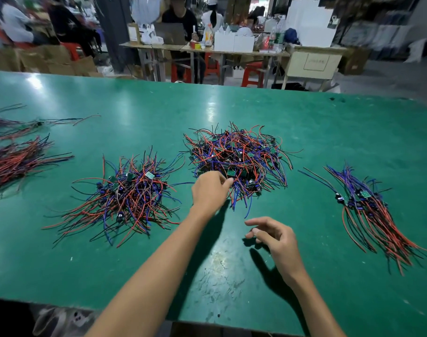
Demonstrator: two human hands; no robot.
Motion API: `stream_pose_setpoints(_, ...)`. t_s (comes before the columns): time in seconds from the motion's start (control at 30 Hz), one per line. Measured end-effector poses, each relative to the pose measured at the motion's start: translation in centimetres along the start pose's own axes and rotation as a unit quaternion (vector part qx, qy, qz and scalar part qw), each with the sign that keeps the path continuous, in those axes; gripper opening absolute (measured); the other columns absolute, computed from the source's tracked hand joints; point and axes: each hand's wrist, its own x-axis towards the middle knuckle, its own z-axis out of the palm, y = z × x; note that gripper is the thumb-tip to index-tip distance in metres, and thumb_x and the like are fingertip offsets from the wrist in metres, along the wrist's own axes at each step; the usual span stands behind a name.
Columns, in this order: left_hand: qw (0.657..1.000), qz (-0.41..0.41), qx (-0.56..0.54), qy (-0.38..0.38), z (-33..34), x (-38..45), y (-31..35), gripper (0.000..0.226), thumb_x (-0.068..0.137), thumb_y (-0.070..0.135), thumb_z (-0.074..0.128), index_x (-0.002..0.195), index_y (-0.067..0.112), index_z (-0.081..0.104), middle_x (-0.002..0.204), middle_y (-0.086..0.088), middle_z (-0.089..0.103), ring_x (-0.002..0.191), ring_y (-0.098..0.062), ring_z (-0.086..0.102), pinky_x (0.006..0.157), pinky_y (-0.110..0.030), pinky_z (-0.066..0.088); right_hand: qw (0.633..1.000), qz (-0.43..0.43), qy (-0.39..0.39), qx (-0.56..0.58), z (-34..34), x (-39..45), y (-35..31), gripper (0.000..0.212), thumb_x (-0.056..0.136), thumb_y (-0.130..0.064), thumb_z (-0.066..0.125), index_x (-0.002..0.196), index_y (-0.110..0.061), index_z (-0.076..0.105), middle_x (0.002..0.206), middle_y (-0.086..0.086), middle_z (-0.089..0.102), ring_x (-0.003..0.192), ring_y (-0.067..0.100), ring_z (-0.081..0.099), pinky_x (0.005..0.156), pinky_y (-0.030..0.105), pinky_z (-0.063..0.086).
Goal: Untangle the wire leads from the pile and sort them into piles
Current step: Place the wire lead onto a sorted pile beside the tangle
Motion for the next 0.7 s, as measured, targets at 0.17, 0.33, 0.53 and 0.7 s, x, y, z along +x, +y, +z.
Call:
stream_pose_setpoints(0.17, 0.997, -0.066, -0.032, 0.035, 1.6, 0.7, -0.5, 0.034, 0.097, 0.046, 0.056, 0.084, 0.019, 0.072, 0.079, -0.001, 0.069, 0.084, -0.028, 0.066, 0.076, -0.034, 0.049, 1.000, 0.004, 0.004, 0.002, 0.1, 0.3, 0.2, 0.020, 0.079, -0.016, 0.064, 0.092, -0.018, 0.079, 0.075, 0.013, 0.076, 0.068, 0.020, 0.073, 0.060, 0.021, 0.050)
stream_pose_setpoints(0.33, 0.994, -0.081, -0.073, 0.015, 1.6, 1.6, -0.9, 0.027, 0.092, 0.053, 0.064, 0.097, 0.028, 0.074, 0.080, 0.010, 0.067, 0.085, -0.017, 0.060, 0.075, -0.029, 0.039, 1.000, 0.005, -0.003, -0.001, 0.0, 0.3, 0.2, 0.020, 0.080, -0.016, 0.063, 0.092, -0.021, 0.079, 0.075, 0.012, 0.076, 0.068, 0.020, 0.073, 0.061, 0.021, 0.050)
stream_pose_setpoints(0.53, 0.978, -0.070, -0.198, -0.016, 2.1, -0.2, -0.6, 0.018, 0.093, 0.039, 0.069, 0.088, 0.025, 0.079, 0.084, 0.004, 0.076, 0.064, -0.013, 0.060, 0.063, -0.025, 0.046, 1.000, -0.001, 0.005, -0.001, -0.1, 0.3, 0.3, 0.019, 0.081, -0.018, 0.063, 0.092, -0.019, 0.079, 0.074, 0.012, 0.075, 0.064, 0.016, 0.069, 0.058, 0.020, 0.049)
stream_pose_setpoints(0.7, 0.921, 0.032, -0.374, -0.103, 1.9, -4.9, 0.6, 0.013, 0.092, 0.022, 0.073, 0.082, 0.015, 0.076, 0.074, -0.001, 0.076, 0.062, -0.009, 0.062, 0.058, -0.024, 0.050, 0.998, 0.022, 0.062, 0.002, 0.0, 1.3, 0.8, 0.029, 0.095, -0.038, 0.049, 0.098, -0.034, 0.077, 0.077, 0.008, 0.076, 0.061, 0.012, 0.056, 0.057, 0.018, 0.044)
